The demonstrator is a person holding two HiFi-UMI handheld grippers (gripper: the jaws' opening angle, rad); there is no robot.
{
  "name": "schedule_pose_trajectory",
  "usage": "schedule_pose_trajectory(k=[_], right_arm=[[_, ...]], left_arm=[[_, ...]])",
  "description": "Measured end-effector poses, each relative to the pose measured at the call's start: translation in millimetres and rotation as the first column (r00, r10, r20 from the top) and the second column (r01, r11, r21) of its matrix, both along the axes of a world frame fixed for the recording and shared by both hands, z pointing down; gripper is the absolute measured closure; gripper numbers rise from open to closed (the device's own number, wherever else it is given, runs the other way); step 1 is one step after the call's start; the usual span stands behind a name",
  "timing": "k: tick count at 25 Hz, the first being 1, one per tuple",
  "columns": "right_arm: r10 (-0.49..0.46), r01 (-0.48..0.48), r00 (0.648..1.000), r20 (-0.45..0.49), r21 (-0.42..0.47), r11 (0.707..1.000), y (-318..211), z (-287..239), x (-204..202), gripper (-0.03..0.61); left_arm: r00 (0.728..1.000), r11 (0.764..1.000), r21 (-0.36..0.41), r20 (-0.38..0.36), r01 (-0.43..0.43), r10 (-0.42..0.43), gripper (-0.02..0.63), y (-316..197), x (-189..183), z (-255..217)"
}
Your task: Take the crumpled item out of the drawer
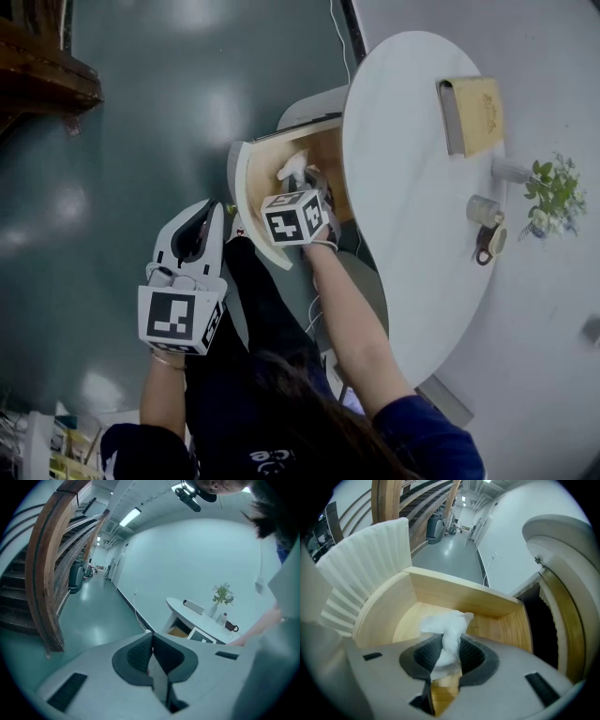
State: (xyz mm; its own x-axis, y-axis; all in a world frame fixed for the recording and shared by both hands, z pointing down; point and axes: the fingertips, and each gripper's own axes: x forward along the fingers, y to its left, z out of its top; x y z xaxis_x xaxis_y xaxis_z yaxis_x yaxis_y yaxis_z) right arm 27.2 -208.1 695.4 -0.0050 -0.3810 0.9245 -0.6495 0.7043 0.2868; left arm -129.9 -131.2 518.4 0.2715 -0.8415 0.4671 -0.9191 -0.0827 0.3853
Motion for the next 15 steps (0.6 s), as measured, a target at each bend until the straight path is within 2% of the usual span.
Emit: schedule_pose_trajectory(k=[6, 15], right_arm=[[-0.010, 0.012, 0.998, 0.060, -0.034, 0.999, 18, -19, -7, 0.468], [0.003, 0.004, 0.986, 0.168, -0.040, 0.999, 35, -53, -22, 0.468]], left_arm=[[1.000, 1.000, 0.010, 0.016, 0.003, -0.003, 0.609, 7, 7, -21], [0.999, 1.000, 0.012, 0.038, 0.020, -0.021, 0.609, 19, 12, -43]])
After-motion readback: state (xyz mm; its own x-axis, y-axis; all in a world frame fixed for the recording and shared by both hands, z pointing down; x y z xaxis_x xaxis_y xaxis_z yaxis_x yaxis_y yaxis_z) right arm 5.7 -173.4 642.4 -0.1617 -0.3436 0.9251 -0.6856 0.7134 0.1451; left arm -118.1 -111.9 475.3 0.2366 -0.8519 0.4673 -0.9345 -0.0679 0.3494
